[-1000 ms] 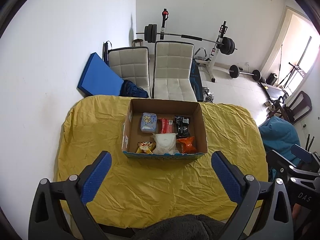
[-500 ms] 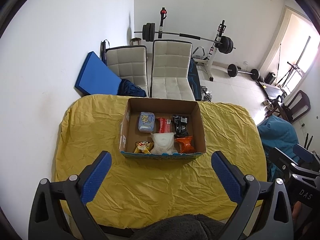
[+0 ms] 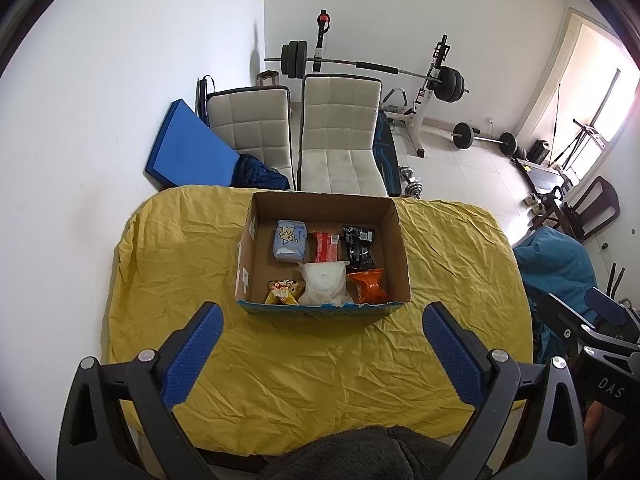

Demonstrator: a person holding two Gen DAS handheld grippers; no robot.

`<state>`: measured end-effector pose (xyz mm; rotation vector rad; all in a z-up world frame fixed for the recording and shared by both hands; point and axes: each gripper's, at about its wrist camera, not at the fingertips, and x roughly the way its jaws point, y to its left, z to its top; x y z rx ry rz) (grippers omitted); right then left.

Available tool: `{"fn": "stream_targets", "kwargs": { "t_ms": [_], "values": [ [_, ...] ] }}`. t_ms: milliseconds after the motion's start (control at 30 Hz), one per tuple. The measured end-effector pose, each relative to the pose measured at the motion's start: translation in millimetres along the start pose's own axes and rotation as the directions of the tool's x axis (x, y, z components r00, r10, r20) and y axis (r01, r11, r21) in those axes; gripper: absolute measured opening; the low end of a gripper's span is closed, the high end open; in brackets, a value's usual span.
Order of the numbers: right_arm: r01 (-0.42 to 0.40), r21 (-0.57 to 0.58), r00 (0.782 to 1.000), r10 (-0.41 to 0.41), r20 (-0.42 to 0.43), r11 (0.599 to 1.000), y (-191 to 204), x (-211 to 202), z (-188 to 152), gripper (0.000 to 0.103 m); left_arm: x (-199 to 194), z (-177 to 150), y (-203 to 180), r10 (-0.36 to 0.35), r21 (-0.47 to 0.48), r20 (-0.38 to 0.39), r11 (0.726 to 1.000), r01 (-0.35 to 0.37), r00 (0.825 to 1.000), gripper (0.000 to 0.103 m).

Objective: Organize soft objects

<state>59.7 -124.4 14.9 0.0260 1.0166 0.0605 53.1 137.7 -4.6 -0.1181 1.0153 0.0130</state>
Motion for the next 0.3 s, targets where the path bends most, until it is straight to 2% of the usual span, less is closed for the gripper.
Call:
{"fn": "stream_targets", "kwargs": {
  "t_ms": [300],
  "values": [
    [0.004,0.001,1.000,-0.004,0.003,1.000,-1.1,2.1,-1.2,0.103,0.4,-1.1,0.2,-0.003,-0.004,0.007,1.000,0.003,1.000,0.102]
  ]
}}
